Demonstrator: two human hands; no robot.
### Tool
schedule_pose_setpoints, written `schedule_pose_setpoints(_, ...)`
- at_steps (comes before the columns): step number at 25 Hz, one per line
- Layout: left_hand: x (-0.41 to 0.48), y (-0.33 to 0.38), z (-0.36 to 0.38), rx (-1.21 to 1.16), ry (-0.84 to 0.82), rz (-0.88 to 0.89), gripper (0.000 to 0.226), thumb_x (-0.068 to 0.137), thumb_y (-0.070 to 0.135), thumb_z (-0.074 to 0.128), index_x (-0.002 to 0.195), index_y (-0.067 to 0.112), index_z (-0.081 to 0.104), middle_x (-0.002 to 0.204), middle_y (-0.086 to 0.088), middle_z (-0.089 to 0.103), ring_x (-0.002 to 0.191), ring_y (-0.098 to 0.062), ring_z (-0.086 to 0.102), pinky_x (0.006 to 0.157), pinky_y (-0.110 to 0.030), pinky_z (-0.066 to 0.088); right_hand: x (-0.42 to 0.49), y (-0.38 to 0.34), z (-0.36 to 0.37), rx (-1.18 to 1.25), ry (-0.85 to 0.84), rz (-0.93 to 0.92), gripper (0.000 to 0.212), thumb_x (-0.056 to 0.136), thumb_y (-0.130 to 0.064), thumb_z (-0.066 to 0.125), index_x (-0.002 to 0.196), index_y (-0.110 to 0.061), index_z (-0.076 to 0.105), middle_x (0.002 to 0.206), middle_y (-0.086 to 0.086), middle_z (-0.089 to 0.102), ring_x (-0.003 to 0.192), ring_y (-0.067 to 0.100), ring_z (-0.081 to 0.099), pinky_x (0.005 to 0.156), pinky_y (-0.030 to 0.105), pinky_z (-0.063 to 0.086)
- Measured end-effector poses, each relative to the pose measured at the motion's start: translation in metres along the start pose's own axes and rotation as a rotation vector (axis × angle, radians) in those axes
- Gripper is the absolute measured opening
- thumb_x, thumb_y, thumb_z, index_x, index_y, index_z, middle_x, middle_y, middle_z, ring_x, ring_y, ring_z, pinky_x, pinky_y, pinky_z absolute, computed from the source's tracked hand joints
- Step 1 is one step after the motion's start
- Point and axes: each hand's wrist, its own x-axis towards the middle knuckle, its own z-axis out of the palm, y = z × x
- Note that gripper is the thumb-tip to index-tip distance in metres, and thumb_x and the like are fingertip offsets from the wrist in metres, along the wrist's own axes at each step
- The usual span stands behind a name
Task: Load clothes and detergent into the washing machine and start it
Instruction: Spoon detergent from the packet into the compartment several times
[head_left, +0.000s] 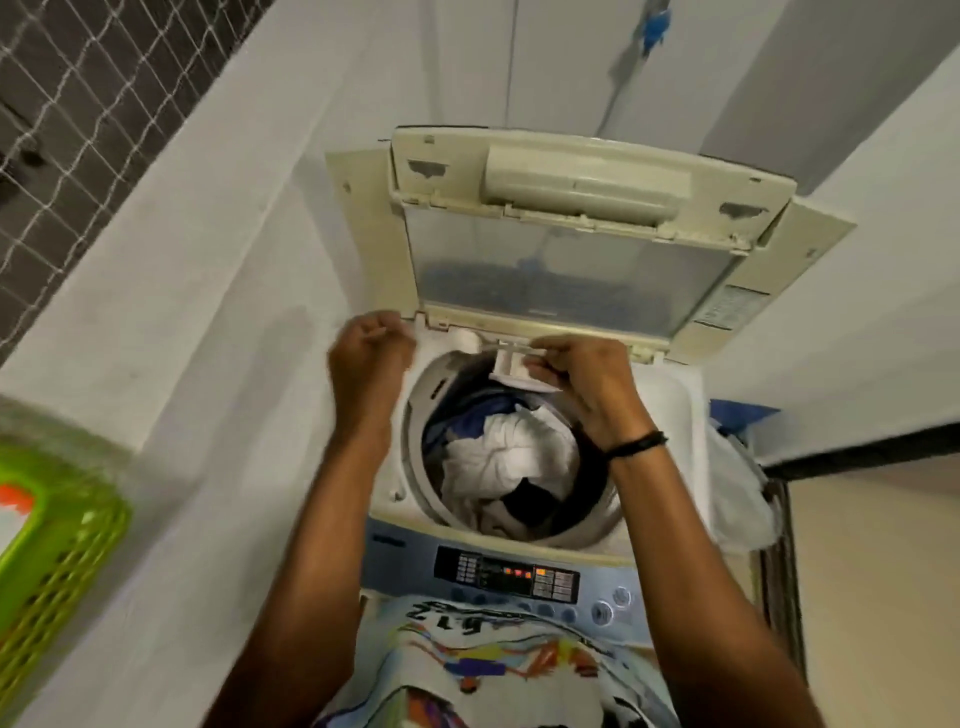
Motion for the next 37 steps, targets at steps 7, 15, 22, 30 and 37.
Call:
schedule_pose_setpoints(7,0.036,-0.1,0.081,-0.42,-0.227,-0.863,0.047,0.097,0.032,0.056,0.133,0.003,0.05,0.127,-0.021,0.057,0.117,-0.032,0.058,0.091,-0.036,0.051,0.061,0.067,-0.069,-0.182,0.495,-0.083,0.021,0.079,0.001,0.061,0.089,-0.004,0.078,0.082,0.01,0.076,0.073,0.016,0.073,0.076,0.024,0.059)
schedule_pose_setpoints(15,0.037,-0.114,0.107,-0.504,-0.21,-0.942,0.055,0.1,0.039,0.048,0.136,-0.003,0.044,0.142,-0.024,0.046,0.134,-0.036,0.046,0.113,-0.042,0.038,0.072,0.109,-0.048,-0.733,0.432,-0.403,0.041,0.08,0.009,0.055,0.11,-0.012,0.075,0.111,0.007,0.074,0.1,0.021,0.069,0.094,0.033,0.054)
schedule_pose_setpoints(22,0.039,-0.119,0.107,-0.507,-0.214,-0.934,0.055,0.099,0.041,0.049,0.133,-0.003,0.047,0.133,-0.024,0.053,0.126,-0.035,0.053,0.11,-0.042,0.041,0.072,0.116,-0.047,-0.875,0.464,-0.63,0.049,0.068,0.02,0.06,0.109,-0.003,0.074,0.108,0.013,0.074,0.103,0.029,0.068,0.097,0.031,0.049)
schedule_pose_setpoints(30,0.033,-0.104,0.103,-0.496,-0.216,-0.892,0.047,0.098,0.042,0.051,0.116,-0.001,0.055,0.138,-0.024,0.052,0.125,-0.035,0.054,0.1,-0.039,0.048,0.067,0.086,-0.045,-0.41,0.53,-0.346,0.03,0.079,0.004,0.058,0.091,-0.014,0.079,0.091,0.006,0.078,0.084,0.019,0.072,0.081,0.02,0.052)
schedule_pose_setpoints(37,0.016,-0.025,0.055,-0.537,-0.132,-0.495,0.052,0.097,0.04,0.054,0.133,0.003,0.053,0.131,-0.022,0.06,0.118,-0.031,0.06,0.103,-0.037,0.048,0.037,0.036,-0.024,0.39,0.141,0.057,0.022,0.083,0.015,0.053,0.098,0.011,0.068,0.098,0.021,0.073,0.088,0.03,0.074,0.08,0.029,0.061)
